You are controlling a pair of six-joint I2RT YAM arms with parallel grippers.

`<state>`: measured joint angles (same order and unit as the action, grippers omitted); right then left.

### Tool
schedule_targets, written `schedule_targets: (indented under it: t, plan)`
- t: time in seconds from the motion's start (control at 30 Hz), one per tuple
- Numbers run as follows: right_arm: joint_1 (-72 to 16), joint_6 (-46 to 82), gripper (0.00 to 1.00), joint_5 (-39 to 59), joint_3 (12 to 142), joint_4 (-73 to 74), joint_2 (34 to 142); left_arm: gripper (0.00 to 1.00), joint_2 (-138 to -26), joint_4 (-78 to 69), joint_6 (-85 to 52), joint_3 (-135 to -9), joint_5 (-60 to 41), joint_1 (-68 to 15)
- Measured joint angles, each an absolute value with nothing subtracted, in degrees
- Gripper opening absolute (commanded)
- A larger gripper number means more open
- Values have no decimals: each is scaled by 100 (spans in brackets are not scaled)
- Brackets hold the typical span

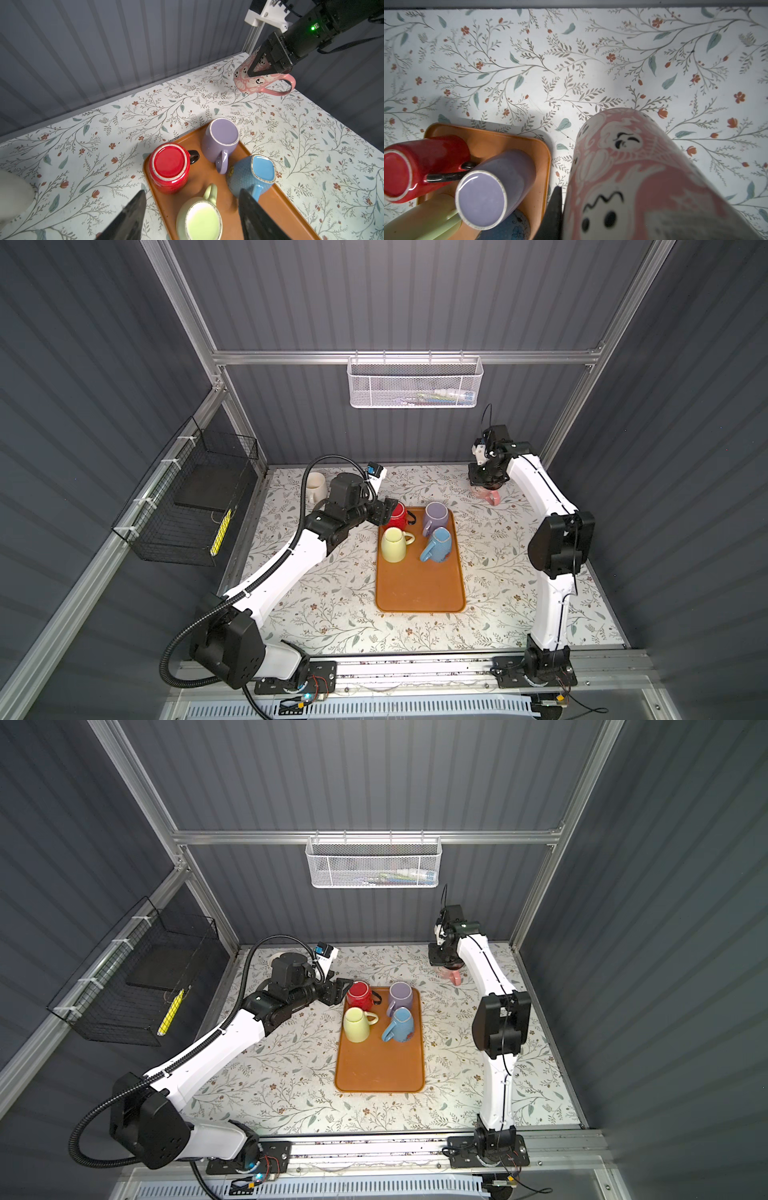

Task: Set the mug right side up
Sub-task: 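Lower the pink mug upright onto the table beside the tray with the right gripper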

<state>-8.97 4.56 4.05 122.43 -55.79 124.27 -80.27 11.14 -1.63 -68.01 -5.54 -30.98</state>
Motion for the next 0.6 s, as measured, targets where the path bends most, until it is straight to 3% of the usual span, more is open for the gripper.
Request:
schedule_targets:
  t: [0.6]
  plan:
    - [-792,333,0,104,13450,-5918,13437,70,-7870,1973,-104,-6919,161,-3098]
